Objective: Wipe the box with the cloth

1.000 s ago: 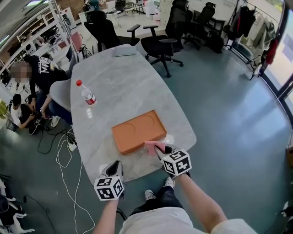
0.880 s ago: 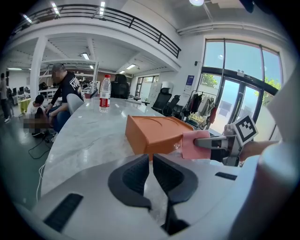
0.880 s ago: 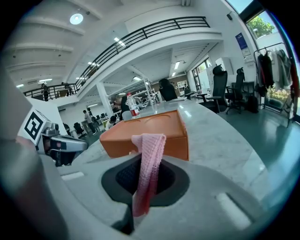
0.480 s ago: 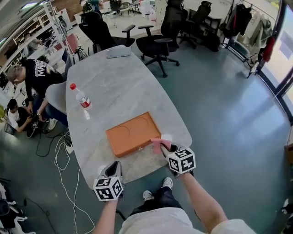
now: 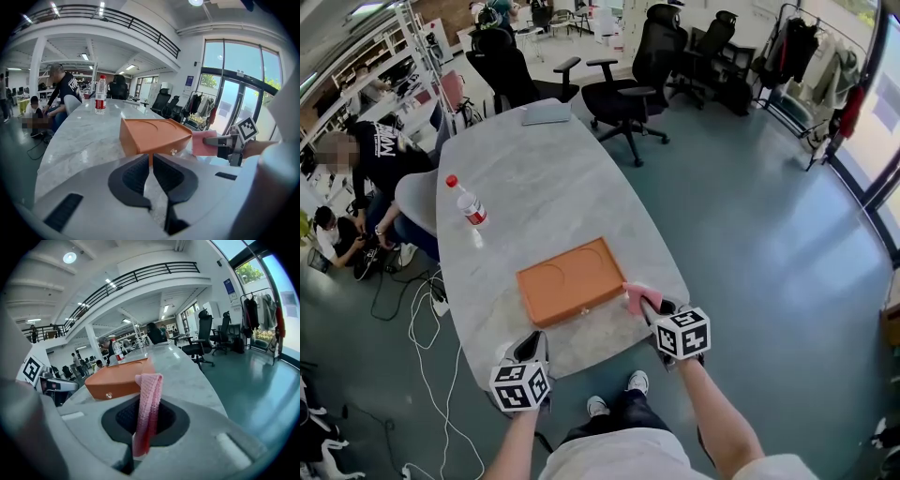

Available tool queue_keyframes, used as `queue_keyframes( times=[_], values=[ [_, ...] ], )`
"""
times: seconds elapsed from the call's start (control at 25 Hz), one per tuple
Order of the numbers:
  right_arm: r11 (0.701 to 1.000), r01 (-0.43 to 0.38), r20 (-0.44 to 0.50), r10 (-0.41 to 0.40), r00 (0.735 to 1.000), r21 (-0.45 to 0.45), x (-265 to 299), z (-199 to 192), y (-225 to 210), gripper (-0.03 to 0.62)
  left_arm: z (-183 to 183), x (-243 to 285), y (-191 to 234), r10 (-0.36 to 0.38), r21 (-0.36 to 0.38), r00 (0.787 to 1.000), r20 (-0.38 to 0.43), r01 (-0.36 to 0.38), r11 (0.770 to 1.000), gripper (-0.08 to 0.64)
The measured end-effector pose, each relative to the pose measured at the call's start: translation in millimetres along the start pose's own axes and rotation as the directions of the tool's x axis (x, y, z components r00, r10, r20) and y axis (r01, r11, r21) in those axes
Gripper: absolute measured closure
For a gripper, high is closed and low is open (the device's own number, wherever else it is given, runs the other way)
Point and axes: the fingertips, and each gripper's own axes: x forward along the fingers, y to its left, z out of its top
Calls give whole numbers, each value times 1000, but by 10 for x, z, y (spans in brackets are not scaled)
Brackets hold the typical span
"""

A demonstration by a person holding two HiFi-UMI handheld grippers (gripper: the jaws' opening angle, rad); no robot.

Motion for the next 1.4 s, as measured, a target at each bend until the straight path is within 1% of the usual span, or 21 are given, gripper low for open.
queue_keyframes(
  times=[0.16,0.32,0.52,0.68,0.96,1.08,1.2,1.4],
  values=[
    [999,-11,18,12,1000,-35,-119,183,81,578,93,-42,-8,1,-7,1000,23,-1,1000,529],
    [996,-56,38,58,998,-71,-175,399,295,577,216,-67,4,7,-12,999,48,-7,1000,531],
    [987,-68,61,77,995,-147,-177,633,550,577,355,-116,35,16,-28,996,89,-13,1000,529],
    [976,-89,68,104,992,-200,-126,816,753,577,447,-198,135,39,-40,992,118,-34,999,529],
    [952,-92,125,133,983,-292,-92,1193,951,577,619,-395,344,104,-77,978,180,-92,993,531],
    [948,-83,156,136,978,-307,-101,1313,956,577,696,-501,406,131,-77,970,203,-117,990,531],
    [951,-67,182,126,975,-301,-102,1402,947,577,774,-605,485,159,-71,961,229,-146,987,531],
    [949,-50,205,118,972,-312,-126,1454,924,577,796,-673,558,191,-85,950,248,-176,981,531]
  ],
)
